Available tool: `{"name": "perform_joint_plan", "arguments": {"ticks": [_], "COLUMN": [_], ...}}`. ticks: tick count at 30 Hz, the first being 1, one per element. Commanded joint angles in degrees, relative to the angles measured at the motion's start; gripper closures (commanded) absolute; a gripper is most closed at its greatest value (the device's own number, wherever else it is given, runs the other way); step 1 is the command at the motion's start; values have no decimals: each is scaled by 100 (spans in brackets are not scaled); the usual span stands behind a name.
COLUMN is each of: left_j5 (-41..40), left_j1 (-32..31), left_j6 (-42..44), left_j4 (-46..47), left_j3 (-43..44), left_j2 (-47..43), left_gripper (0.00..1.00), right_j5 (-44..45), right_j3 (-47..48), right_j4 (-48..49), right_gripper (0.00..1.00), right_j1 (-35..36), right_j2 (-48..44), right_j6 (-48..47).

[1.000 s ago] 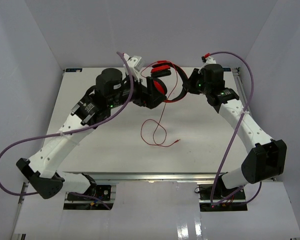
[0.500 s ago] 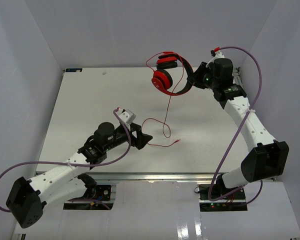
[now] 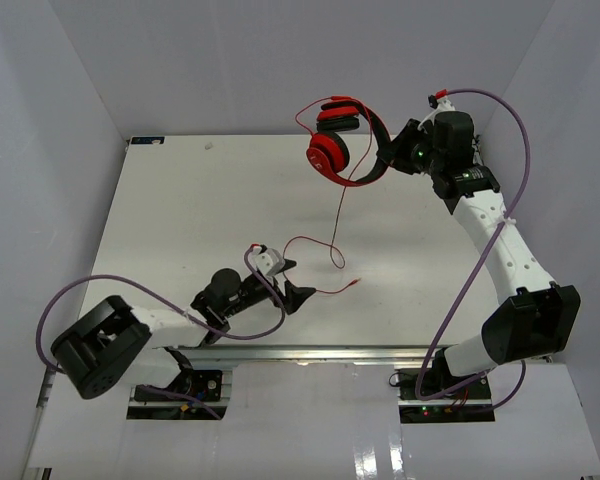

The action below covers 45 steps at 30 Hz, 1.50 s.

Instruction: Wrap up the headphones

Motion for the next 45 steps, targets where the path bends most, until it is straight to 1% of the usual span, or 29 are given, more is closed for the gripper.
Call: {"name": "perform_joint_plan", "arguments": {"ticks": [1, 4, 7, 12, 17, 20, 22, 23, 24, 26, 29, 30, 32, 33, 35, 36, 42, 45], "left_j5": [196, 133, -70, -51, 270, 261, 134, 61, 53, 1, -46, -46, -38, -46, -112, -153, -174, -89], "left_j1": [-94, -238, -356, -419, -538, -722, -791, -816, -817, -817, -817, -817, -817, -817, -817, -815, -582, -296], "left_j6": [319, 321, 386, 458, 451, 578, 608, 614, 601, 582, 537, 511, 449, 449, 476, 515, 654, 659], "left_j4": [2075, 2485, 2601, 2601, 2739, 2637, 2525, 2474, 2440, 2341, 2424, 2426, 2406, 2406, 2449, 2459, 2326, 2242], "left_j3": [387, 704, 1056, 1513, 1788, 1991, 2112, 2174, 2209, 2324, 2374, 2400, 2443, 2436, 2335, 2281, 1915, 1791], "left_j2": [1273, 1906, 2352, 2858, 3249, 3373, 3517, 3600, 3629, 3726, 3801, 3822, 3862, 3854, 3815, 3756, 3267, 3018], "left_gripper": [2, 2, 2, 2, 3, 4, 7, 9, 15, 35, 50, 57, 77, 81, 95, 100, 100, 100], "right_j5": [-178, -190, -214, -243, -248, -259, -265, -266, -266, -249, -230, -227, -212, -204, -170, -156, -207, -342], "right_j3": [352, 316, 257, 227, 226, 181, 174, 173, 167, 157, 148, 132, 120, 113, 113, 116, 205, 308], "right_j4": [340, 320, 320, 320, 311, 320, 320, 320, 320, 311, 302, 302, 302, 302, 295, 281, 213, 148], "right_gripper": [92, 92, 92, 92, 92, 92, 92, 92, 92, 92, 92, 92, 92, 92, 92, 92, 92, 92], "right_j1": [-21, -21, -22, -26, -30, -27, -26, -29, -30, -30, -30, -30, -22, -29, -30, -30, -24, -30], "right_j2": [-146, -163, -205, -212, -203, -192, -180, -177, -177, -193, -212, -212, -212, -212, -224, -233, -303, -337], "right_j6": [278, 278, 271, 287, 313, 307, 319, 322, 315, 297, 278, 278, 269, 261, 227, 205, 71, -76]}}
